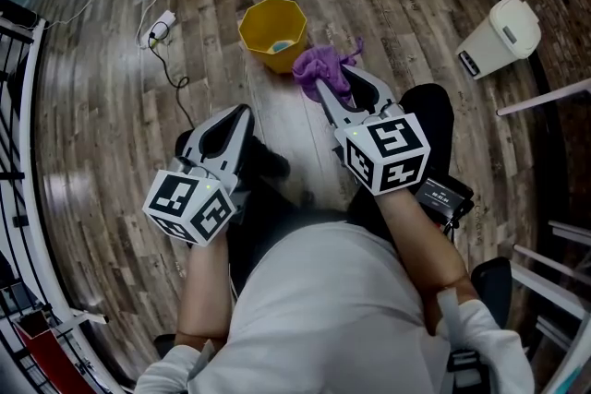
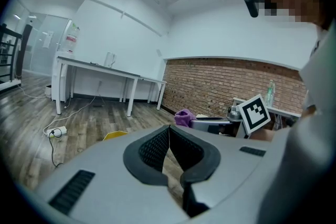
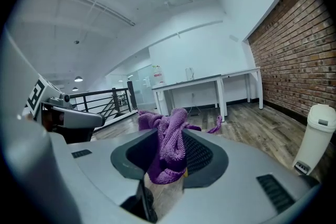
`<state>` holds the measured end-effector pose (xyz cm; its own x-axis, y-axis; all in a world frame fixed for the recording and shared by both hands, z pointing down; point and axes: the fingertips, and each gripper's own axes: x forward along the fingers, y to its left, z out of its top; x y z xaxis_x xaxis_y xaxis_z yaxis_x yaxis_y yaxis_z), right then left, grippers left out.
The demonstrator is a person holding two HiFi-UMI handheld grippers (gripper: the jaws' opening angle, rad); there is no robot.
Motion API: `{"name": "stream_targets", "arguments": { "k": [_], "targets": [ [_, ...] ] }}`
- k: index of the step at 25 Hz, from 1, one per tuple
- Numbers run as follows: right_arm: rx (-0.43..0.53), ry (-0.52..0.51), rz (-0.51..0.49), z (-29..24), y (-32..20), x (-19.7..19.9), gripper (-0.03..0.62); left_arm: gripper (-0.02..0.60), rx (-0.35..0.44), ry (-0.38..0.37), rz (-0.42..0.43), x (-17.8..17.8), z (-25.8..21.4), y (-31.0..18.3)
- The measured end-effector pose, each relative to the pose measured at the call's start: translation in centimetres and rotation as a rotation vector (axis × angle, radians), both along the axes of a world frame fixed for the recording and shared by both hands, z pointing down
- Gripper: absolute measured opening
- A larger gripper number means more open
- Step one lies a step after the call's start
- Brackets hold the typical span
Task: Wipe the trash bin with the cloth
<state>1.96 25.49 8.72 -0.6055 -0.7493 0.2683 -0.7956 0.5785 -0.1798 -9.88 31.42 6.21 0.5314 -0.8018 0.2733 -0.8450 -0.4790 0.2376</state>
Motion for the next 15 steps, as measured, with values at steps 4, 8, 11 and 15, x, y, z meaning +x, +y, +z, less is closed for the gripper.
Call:
{"name": "stream_targets", "arguments": {
  "k": [4,8,11,15],
  "targets": [
    [0.015,0.009,0.018,-0.28,-0.14,0.16,0.144,0.006,-0.004,0.0,0.007,0.04,-0.04,0.12],
    [0.011,0.01,0.019,0.0,-0.17,0.18,0.143,0.005,-0.01,-0.002,0.01,0.22,0.22,0.23],
    [0.007,0.01,0.021,0.22,-0.16,0.3,0.143,0.006,-0.013,0.0,0.013,0.42,0.37,0.27],
    [0.007,0.01,0.023,0.2,-0.2,0.25,0.143,0.005,-0.016,0.0,0.017,0.46,0.39,0.31]
  ]
}}
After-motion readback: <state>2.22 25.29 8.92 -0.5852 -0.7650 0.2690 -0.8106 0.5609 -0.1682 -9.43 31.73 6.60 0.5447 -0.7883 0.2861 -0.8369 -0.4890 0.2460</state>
